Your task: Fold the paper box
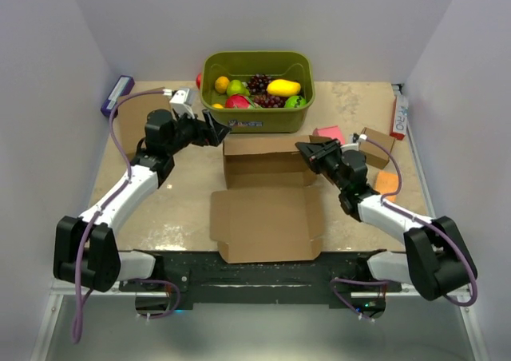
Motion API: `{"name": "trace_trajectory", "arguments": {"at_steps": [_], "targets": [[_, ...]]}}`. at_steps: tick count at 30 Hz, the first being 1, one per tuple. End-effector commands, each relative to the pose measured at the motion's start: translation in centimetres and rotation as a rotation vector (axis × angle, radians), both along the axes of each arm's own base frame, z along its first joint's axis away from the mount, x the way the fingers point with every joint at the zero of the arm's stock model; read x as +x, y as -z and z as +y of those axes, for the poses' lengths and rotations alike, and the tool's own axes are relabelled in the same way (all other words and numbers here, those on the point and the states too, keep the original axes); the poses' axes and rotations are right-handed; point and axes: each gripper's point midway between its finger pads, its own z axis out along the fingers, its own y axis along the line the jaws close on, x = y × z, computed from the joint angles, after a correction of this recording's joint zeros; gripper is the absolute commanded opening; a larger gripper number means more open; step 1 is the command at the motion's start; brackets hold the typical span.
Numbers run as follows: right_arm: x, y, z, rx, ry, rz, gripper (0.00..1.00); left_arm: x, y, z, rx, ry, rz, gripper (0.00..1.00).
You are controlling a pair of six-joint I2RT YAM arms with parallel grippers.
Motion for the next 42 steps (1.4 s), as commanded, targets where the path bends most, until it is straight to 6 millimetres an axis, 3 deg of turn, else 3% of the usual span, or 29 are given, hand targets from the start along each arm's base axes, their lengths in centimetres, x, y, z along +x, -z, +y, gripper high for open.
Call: {"name": "trace_trajectory", "arguments": {"at_steps": [1,9,12,19,22,25,26,28,29,30,31,32,35,36,37,39,42], "targets": [[1.7,-2.9,0.6,0.08,0.074,-0.065,0.18,0.1,-2.1,0.7,-0.007,-0.013,-0.066,0.93],[3.1,-4.6,1.1,0.169,0.153,-0.083,0.0,0.3,-2.4,1.6,-0.007,-0.036,-0.074,0.93],[3.6,-5.4,1.2,0.2,0.185,-0.098,0.0,0.4,-2.5,1.8,-0.012,-0.041,-0.072,0.93],[4.5,-4.4,1.5,0.281,0.243,-0.074,0.0,0.6,-2.0,2.0,-0.011,-0.046,-0.064,0.93],[4.5,-4.7,2.5,0.276,0.22,-0.086,0.0,0.7,-1.8,1.9,-0.012,-0.045,-0.059,0.93],[4.4,-4.6,2.9,0.242,0.21,-0.096,0.09,0.7,-1.7,1.9,-0.008,-0.044,-0.057,0.93],[4.1,-4.5,2.7,0.222,0.211,-0.1,0.2,0.7,-1.7,2.0,-0.007,-0.047,-0.058,0.93],[3.8,-4.7,2.3,0.192,0.217,-0.118,0.32,0.7,-1.4,2.0,-0.004,-0.048,-0.055,0.93],[3.4,-5.1,1.9,0.153,0.222,-0.135,0.46,0.7,-1.4,2.0,-0.004,-0.047,-0.053,0.93],[3.2,-5.1,1.6,0.128,0.229,-0.135,0.54,0.7,-1.3,2.0,-0.005,-0.047,-0.049,0.93],[2.9,-4.3,1.2,0.069,0.236,-0.114,0.6,0.7,-1.0,2.0,-0.006,-0.044,-0.044,0.93],[2.4,-5.4,0.8,0.057,0.237,-0.138,0.69,0.8,-1.0,1.9,-0.007,-0.043,-0.042,0.93],[1.3,-4.8,-0.2,-0.059,0.24,-0.134,0.78,0.9,-0.7,1.9,-0.004,-0.043,-0.036,0.93],[0.5,-5.9,-0.7,-0.062,0.245,-0.158,0.79,0.9,-0.5,1.9,-0.002,-0.044,-0.033,0.93],[0.1,-5.1,-1.3,-0.13,0.248,-0.158,0.8,0.9,-0.4,2.0,-0.001,-0.045,-0.03,0.93],[-0.9,-6.1,-2.2,-0.18,0.254,-0.198,0.81,0.9,-0.3,2.0,-0.001,-0.047,-0.028,0.93],[-1.7,-4.9,-2.7,-0.355,0.217,-0.189,0.79,0.9,-0.1,1.9,-0.003,-0.046,-0.021,0.93]]}}
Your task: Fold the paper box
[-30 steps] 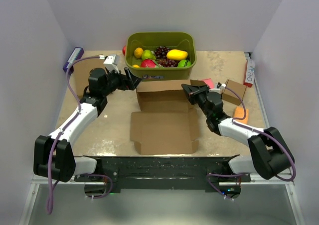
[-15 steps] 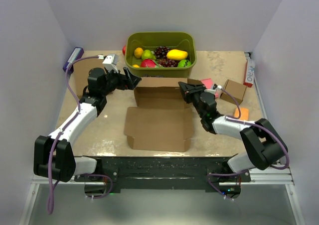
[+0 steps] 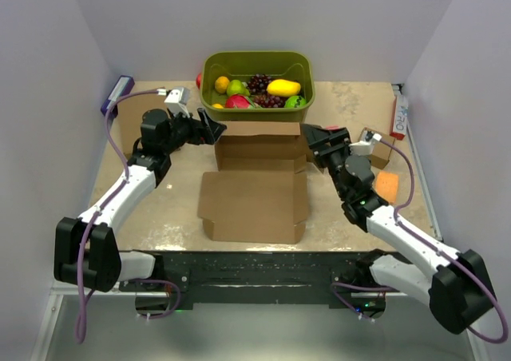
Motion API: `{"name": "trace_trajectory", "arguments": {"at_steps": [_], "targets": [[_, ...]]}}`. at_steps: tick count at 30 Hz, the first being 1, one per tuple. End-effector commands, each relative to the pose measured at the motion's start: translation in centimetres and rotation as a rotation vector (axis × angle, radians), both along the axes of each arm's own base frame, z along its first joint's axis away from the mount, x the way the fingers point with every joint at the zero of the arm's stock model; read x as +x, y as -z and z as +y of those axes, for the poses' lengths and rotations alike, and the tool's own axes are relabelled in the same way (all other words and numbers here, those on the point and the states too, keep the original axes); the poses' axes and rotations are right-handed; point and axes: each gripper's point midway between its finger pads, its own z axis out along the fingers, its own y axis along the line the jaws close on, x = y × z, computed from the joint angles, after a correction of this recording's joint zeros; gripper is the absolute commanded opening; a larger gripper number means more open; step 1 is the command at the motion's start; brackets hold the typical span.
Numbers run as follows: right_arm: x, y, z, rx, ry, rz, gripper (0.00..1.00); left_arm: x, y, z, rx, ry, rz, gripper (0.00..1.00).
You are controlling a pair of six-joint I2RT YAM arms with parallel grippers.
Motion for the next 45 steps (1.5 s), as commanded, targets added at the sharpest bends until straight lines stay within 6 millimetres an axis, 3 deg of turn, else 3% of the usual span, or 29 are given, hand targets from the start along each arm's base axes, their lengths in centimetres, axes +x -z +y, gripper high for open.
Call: {"name": "trace_trajectory", "arguments": {"at_steps": [1,6,7,13,14,18,22,36,45], "targets": [[-0.9,3.9,-1.8,-0.342,0.024,0.083,0.77,0.3,0.0,0.1,-0.004,0.002,-0.018,0.93],[-1.8,7.1,-1.1,-0.478,-0.071,0.117,0.7,0.6,1.1,-0.1,-0.015,0.01,0.012,0.93],[-2.0,8.8,-1.0,-0.534,-0.099,0.159,0.69,0.6,1.2,-0.2,-0.017,0.012,0.009,0.93],[-1.4,12.5,0.0,-0.668,-0.187,0.256,0.68,0.7,1.9,-0.5,-0.026,0.024,0.029,0.93],[-1.0,13.8,0.1,-0.693,-0.199,0.292,0.68,0.9,2.3,-0.5,-0.025,0.023,0.037,0.93],[0.1,14.8,0.0,-0.751,-0.187,0.325,0.67,1.3,2.7,-0.7,-0.032,0.025,0.045,0.92],[1.0,14.3,-0.8,-0.789,-0.139,0.307,0.66,1.4,3.3,-0.8,-0.035,0.032,0.063,0.88],[3.6,16.7,-1.7,-0.833,-0.126,0.336,0.55,1.6,4.4,-0.8,-0.024,0.031,0.09,0.67],[4.8,17.5,0.0,-0.834,-0.19,0.284,0.45,1.7,4.9,-0.9,-0.024,0.036,0.098,0.61]]}}
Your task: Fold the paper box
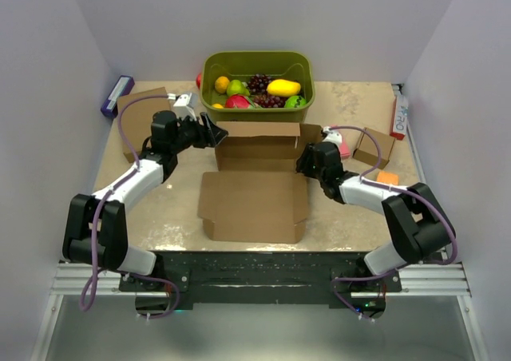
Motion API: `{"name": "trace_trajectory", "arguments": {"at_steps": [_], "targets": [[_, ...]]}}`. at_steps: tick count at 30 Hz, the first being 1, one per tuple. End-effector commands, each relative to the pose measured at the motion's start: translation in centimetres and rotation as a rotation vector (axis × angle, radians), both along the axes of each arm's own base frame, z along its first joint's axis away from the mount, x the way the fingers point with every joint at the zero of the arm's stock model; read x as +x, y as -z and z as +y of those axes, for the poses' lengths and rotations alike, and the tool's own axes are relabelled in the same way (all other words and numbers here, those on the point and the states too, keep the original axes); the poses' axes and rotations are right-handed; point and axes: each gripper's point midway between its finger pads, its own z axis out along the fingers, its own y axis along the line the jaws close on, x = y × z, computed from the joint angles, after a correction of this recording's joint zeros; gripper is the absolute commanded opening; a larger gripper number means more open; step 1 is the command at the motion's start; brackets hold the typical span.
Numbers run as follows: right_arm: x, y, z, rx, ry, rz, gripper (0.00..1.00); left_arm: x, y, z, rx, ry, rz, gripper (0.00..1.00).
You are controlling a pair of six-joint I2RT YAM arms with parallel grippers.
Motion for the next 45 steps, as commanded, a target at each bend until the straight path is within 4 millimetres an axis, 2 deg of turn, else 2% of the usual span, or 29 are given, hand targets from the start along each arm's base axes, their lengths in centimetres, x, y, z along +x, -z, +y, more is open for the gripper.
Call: {"name": "trace_trajectory", "arguments": {"at_steps": [1,5,10,21,26,30,34,40,43,44,45], "targets": [[2.1,-2.6,1.6,0.033,-0.059,-0.104,0.44,0.4,0.1,0.1,-0.007,-0.001,-0.004,0.6],[2.4,-2.8,2.5,0.06,-0.092,-0.127,0.4,0.4,0.2,0.1,-0.008,0.002,-0.002,0.59],[2.2,-1.9,3.7,0.097,-0.135,-0.113,0.32,0.4,0.4,0.0,-0.011,0.007,0.003,0.57],[2.1,-1.7,3.7,0.049,-0.126,-0.134,0.3,0.6,0.5,-0.2,-0.018,0.015,0.005,0.54],[1.7,-2.5,2.3,0.019,-0.053,-0.13,0.35,0.6,0.6,-0.2,-0.016,0.014,0.006,0.54],[1.4,-3.9,0.3,-0.031,0.03,-0.14,0.43,0.5,0.4,-0.3,-0.019,0.016,0.004,0.54],[1.1,-4.9,-0.2,-0.048,0.039,-0.149,0.56,0.5,0.2,-0.3,-0.021,0.016,-0.001,0.54],[0.4,-6.6,0.8,-0.076,-0.008,-0.162,0.61,0.5,0.2,-0.3,-0.021,0.016,-0.001,0.54],[0.3,-7.8,2.3,-0.086,-0.076,-0.165,0.58,0.4,0.1,-0.3,-0.021,0.016,-0.003,0.54],[0.3,-7.3,2.9,-0.084,-0.108,-0.143,0.55,0.4,0.1,-0.3,-0.021,0.016,-0.003,0.54],[0.6,-7.7,3.6,-0.084,-0.132,-0.123,0.43,0.4,0.1,-0.3,-0.021,0.016,-0.003,0.54]]}}
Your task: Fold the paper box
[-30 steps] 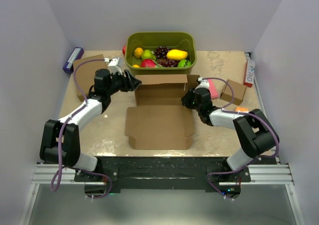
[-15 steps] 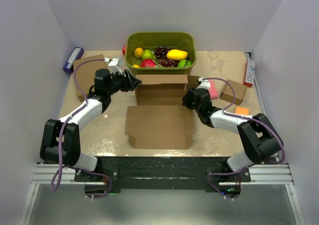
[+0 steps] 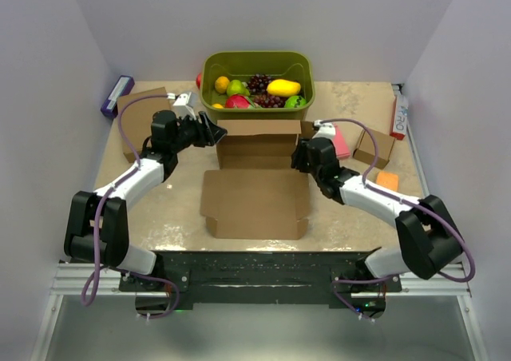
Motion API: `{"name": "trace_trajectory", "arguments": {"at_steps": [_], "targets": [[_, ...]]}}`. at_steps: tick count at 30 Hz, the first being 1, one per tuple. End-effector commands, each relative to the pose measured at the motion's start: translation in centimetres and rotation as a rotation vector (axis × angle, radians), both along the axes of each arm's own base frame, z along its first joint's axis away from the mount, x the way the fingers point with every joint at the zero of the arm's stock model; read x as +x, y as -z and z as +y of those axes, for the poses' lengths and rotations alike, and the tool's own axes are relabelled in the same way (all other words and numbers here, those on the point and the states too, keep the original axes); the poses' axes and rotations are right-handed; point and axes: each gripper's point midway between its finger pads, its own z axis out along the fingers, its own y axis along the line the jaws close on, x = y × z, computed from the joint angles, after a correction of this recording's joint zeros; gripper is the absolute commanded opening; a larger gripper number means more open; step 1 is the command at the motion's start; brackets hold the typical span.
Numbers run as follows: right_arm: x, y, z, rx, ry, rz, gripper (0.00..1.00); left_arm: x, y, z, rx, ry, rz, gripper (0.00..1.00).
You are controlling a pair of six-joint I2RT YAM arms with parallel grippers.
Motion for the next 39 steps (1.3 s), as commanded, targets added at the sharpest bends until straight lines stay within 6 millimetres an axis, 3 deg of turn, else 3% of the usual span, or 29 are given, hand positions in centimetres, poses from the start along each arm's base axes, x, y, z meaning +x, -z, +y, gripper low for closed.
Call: {"name": "trace_trajectory", "arguments": {"at_steps": [1,2,3,6,19,28,31,39], "targets": [[1.1,-2.5,2.5,-0.017,-0.099,0.015,0.37,-0.1,0.2,-0.2,-0.003,0.015,0.005,0.54],[1.2,-1.4,3.0,-0.028,-0.119,0.059,0.32,-0.1,0.1,-0.2,-0.002,0.016,0.004,0.54],[1.7,-1.9,3.4,-0.04,-0.13,0.07,0.23,-0.1,0.1,-0.1,-0.002,0.013,0.003,0.54],[2.0,-0.7,2.6,-0.103,-0.099,0.133,0.13,-0.1,-0.1,0.0,0.007,0.008,-0.006,0.54],[4.0,0.6,-3.6,-0.243,0.118,0.169,0.09,0.1,0.0,0.0,0.012,0.006,-0.006,0.54],[4.4,0.6,-5.8,-0.151,0.145,0.148,0.1,0.2,0.0,0.1,0.014,0.003,-0.006,0.54],[5.0,1.8,-6.3,-0.13,0.135,0.166,0.1,0.1,0.1,0.1,0.013,0.004,-0.003,0.54],[6.6,2.8,-5.1,-0.096,0.092,0.146,0.09,0.2,0.1,0.1,0.016,0.002,-0.005,0.54]]}}
